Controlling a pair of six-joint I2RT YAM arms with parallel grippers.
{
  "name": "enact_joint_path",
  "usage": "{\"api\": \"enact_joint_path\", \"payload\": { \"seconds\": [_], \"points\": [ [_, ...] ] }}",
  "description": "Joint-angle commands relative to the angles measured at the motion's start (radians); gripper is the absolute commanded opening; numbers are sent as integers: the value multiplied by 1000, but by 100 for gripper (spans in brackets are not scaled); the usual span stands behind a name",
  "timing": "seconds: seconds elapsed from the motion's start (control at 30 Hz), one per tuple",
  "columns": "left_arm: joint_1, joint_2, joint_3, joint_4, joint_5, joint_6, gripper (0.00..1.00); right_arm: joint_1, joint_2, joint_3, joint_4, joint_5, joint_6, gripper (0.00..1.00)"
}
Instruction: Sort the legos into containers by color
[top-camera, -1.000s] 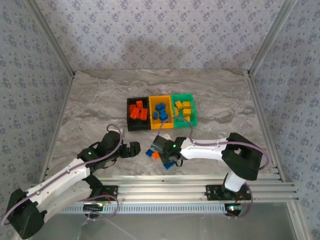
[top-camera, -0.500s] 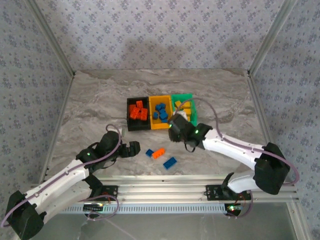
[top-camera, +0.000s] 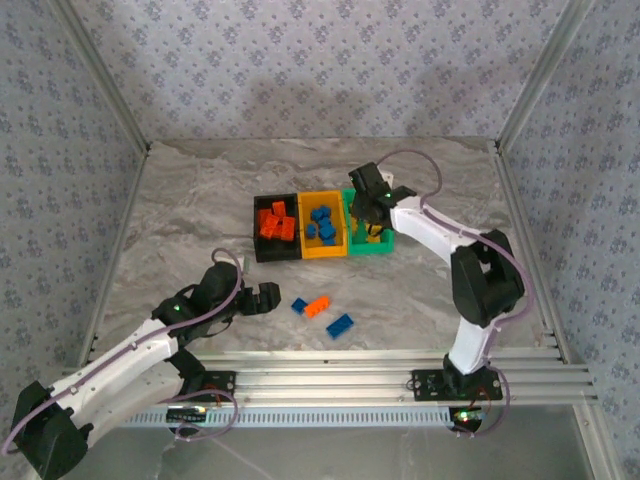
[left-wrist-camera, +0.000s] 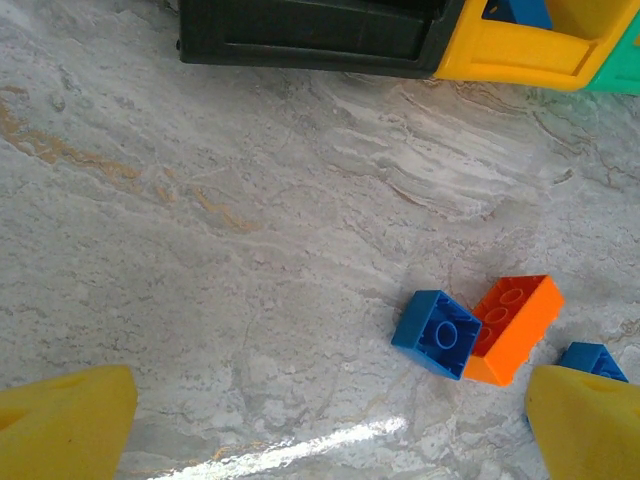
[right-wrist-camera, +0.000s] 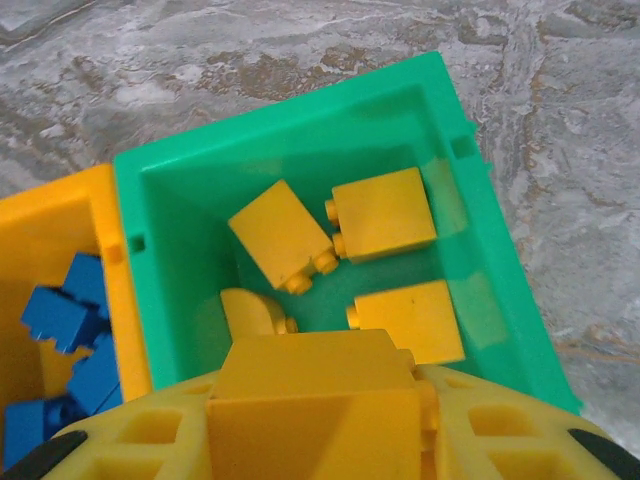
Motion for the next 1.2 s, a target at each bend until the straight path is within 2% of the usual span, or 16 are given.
{"api": "enact_joint_path", "payload": {
  "seconds": [0.0, 0.17, 0.37, 0.5, 0.6, 0.87, 1.03, 1.17],
  "points": [
    [5, -7, -6, -4, 17, -10, 100, -5, 57, 66, -58, 2, 66, 44],
    [6, -7, -1, -8, 23, -5, 100, -18, 62, 76, -48, -16, 95, 59],
    [4, 6, 11, -2, 28, 13, 100, -4, -46, 28, -15, -9, 81, 69],
    [1, 52, 40, 33, 71, 53, 100, 40, -169, -73, 18, -6, 71, 70],
    [-42, 155, 102, 53, 73, 101, 96, 81, -267, -170, 44, -2, 79, 70],
    [-268, 582, 375, -21, -108, 252, 82, 133, -536, -480, 59, 11, 142, 70],
    [-333, 781, 487, -53, -158, 298, 71, 135, -687, -578, 37, 26, 165, 71],
    [-363, 878, 542, -70, -176, 309, 62, 130, -766, -618, 17, 35, 177, 71]
  ]
}}
